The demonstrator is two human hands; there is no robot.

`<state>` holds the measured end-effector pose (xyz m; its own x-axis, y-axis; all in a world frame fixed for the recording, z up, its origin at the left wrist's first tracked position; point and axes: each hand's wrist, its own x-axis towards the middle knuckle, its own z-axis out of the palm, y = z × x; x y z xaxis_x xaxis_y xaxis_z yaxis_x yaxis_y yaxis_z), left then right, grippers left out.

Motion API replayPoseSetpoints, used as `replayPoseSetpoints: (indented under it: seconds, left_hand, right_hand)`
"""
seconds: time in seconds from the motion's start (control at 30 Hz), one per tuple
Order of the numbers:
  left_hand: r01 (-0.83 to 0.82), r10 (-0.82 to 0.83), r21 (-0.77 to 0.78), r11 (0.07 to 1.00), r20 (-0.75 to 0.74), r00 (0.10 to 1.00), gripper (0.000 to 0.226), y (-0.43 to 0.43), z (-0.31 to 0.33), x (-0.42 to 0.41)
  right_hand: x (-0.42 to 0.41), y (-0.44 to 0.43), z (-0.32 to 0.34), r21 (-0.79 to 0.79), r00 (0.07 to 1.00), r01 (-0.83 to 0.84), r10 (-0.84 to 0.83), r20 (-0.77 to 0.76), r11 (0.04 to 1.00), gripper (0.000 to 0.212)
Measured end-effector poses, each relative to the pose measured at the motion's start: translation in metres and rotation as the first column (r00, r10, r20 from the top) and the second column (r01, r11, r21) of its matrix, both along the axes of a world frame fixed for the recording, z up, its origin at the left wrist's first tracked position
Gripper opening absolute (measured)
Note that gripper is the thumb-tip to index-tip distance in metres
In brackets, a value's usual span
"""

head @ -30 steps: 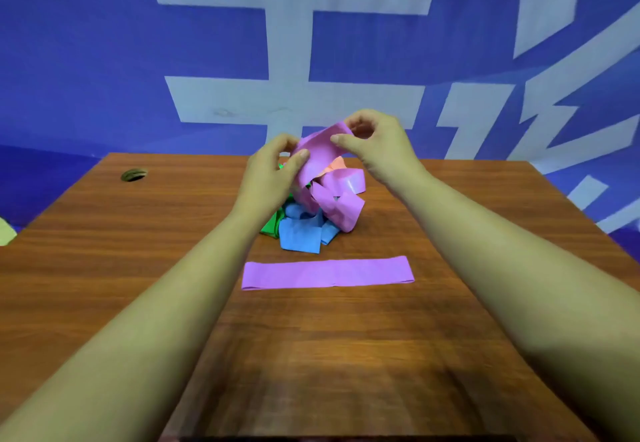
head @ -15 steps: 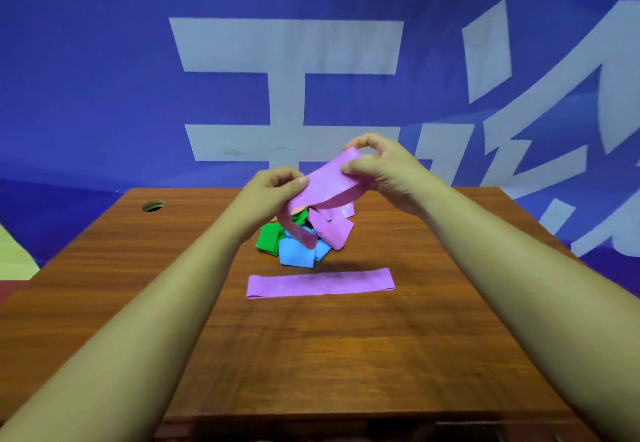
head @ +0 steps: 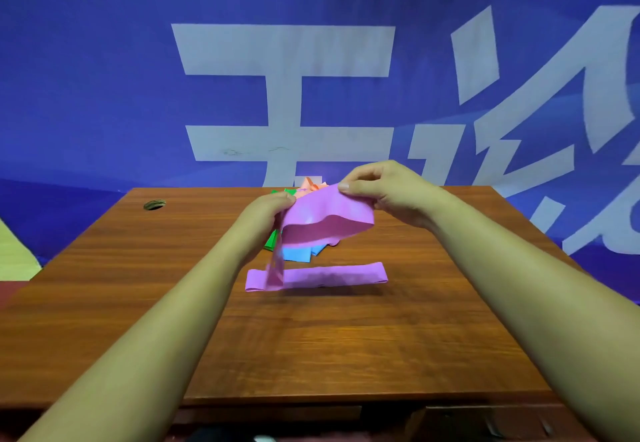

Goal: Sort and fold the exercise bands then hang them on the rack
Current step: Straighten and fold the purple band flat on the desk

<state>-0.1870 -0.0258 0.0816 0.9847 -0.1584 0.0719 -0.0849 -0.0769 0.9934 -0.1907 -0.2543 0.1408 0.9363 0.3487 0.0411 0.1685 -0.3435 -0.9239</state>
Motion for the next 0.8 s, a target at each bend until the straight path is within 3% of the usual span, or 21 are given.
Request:
replayPoseSetpoints:
  seconds: [0.17,0.23,0.33,0.5,0.57,0.63,0.7,0.8]
  left_hand:
    - [-0.023,0.015,-0.166,0.986,-0.050,0.999,0.023,-0.012,-0.005,-0.001]
    - [-0.050,0.045,-0.181,0.982,-0.032,0.998,0.026,-0.014,-0.004,0.002]
    - [-0.126,0.121,-0.197,0.972,-0.034,0.992,0.029,-0.017,0.003,0.004]
    - [-0.128,0.127,0.027,0.991,0.040,0.991,0.016,-0.021,-0.004,0.005]
    - [-0.178,0.162,0.092,0.980,0.164,0.973,0.014,-0.029,-0.004,-0.004]
    - [-0.183,0.162,0.057,0.981,0.267,0.950,0.018,-0.039,-0.002,-0.016]
    - [-0.033,0.029,0.008,0.999,0.271,0.962,0.018,-0.048,0.000,-0.026]
    - [0.067,-0.107,0.138,0.988,0.304,0.947,0.013,-0.059,-0.005,-0.031]
  right_hand:
    - [-0.005,0.003,0.002,-0.054,0.995,0.035,-0.030,0.098,0.998,0.020]
    - [-0.007,0.001,0.005,-0.051,0.999,-0.011,0.013,0.046,0.999,0.021]
    - [-0.009,-0.008,0.006,0.071,0.990,-0.095,0.102,-0.101,0.993,0.004]
    - [-0.011,-0.016,0.005,0.160,0.989,0.016,0.008,-0.147,0.987,0.008]
    - [-0.009,-0.013,0.005,0.221,0.986,0.092,-0.058,-0.156,0.971,0.008]
    - [-0.005,-0.011,0.005,0.276,0.978,0.162,-0.116,-0.175,0.947,0.008]
    - [-0.003,-0.008,0.004,0.315,0.970,0.201,-0.145,-0.194,0.927,0.007]
    - [-0.003,-0.005,0.003,0.334,0.964,0.233,-0.172,-0.201,0.914,0.014]
